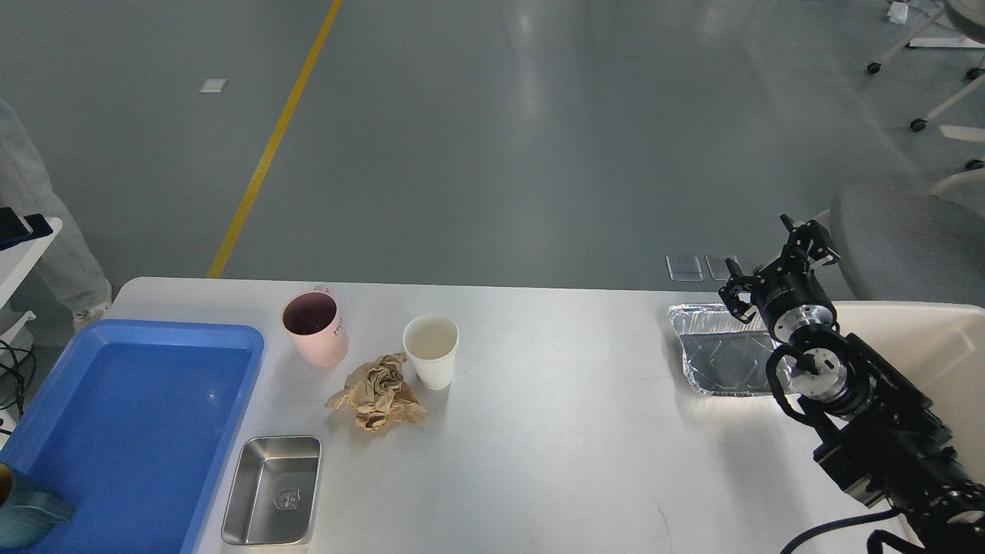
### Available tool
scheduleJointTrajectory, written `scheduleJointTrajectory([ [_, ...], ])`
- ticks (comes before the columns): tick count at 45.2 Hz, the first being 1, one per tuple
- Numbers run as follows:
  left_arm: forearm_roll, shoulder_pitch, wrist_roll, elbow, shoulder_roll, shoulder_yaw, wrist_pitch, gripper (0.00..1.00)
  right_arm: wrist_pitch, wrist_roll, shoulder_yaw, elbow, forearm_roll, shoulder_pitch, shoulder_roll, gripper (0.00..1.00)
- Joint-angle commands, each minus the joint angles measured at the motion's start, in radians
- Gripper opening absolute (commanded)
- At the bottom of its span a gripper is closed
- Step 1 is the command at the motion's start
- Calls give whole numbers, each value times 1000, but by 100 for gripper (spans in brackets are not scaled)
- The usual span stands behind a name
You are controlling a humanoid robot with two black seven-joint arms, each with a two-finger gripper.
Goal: Tidy desktop
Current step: 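Raise the left arm and move the left gripper toward the pink mug, then grasp the pink mug with the left gripper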
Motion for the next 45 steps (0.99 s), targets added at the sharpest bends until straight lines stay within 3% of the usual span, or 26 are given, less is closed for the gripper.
scheduleJointTrajectory([
  [1,1,11,52,-33,23,3,19,90,1,0,0,0,0,-2,0,100],
  [10,4,17,101,-42,25,3,25,85,1,0,0,0,0,-6,0,100],
  [18,50,12,181,-24,-27,35,71,81,-1,0,0,0,0,-8,0,100],
  [24,106,14,186,26,-148,40,71,81,-1,2,0,0,0,-12,0,100],
  [31,155,-12,181,174,-360,80,65,81,-1,2,-3,0,-2,-17,3,100],
  [45,196,-224,170,508,-721,277,85,81,-3,2,-37,-2,-2,-26,0,100],
])
